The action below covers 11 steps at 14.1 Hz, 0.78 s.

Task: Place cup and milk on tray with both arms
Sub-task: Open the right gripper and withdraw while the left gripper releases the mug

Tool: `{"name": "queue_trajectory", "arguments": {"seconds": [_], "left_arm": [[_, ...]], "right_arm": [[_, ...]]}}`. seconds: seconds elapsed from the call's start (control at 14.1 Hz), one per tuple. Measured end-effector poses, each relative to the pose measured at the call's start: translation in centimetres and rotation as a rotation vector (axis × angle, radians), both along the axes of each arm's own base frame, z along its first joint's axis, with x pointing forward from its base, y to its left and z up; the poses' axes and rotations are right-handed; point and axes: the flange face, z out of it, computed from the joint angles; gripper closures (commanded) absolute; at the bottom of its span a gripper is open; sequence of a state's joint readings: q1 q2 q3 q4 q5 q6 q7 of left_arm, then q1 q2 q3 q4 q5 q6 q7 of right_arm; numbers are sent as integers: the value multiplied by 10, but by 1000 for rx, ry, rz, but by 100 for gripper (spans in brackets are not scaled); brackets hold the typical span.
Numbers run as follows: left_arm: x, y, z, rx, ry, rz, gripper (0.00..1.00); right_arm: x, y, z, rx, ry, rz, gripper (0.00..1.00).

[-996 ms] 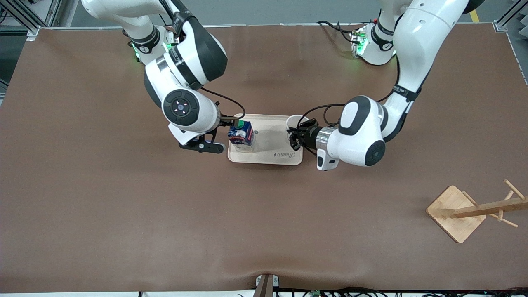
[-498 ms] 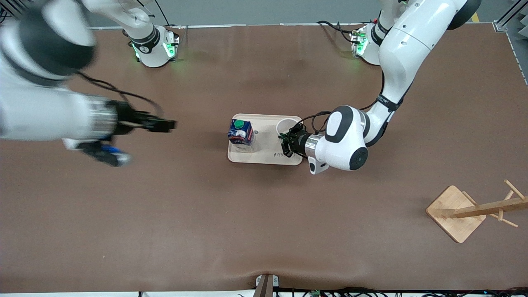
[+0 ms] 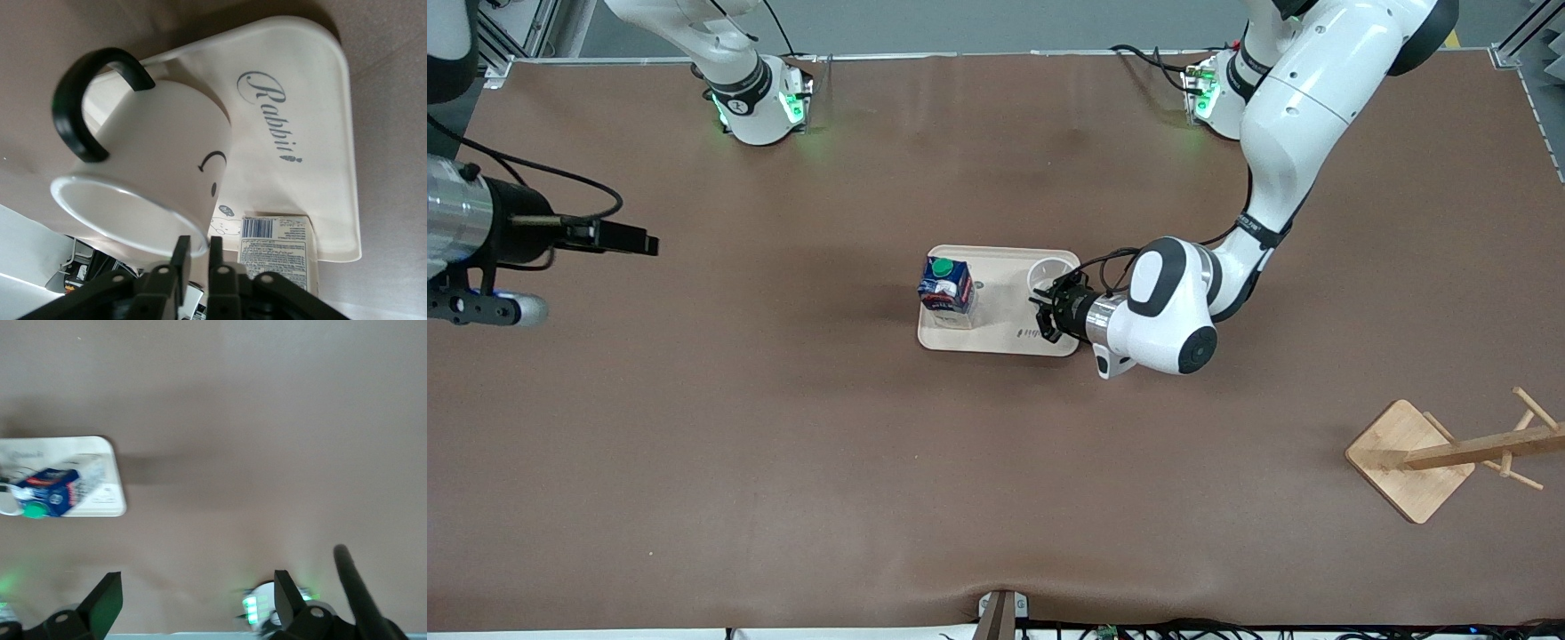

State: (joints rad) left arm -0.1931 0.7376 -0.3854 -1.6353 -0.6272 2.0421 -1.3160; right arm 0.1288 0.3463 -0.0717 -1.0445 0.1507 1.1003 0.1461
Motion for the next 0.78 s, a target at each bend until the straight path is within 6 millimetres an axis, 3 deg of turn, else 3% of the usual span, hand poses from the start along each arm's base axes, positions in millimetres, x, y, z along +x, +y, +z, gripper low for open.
{"name": "queue_trajectory", "arguments": {"seconds": [0.43,0.64,0.78], "left_arm": [[14,2,15,-15,-27,9,0],[31,6,49,6,-92,-68,0],[46,20,82,49,-146,-140,0]], "right_arm": [[-35,-72,17,22,-133,84,0],[-80,-102,13,37,-209,142,0],[-95,-109,18,27,-213,150,0]]}}
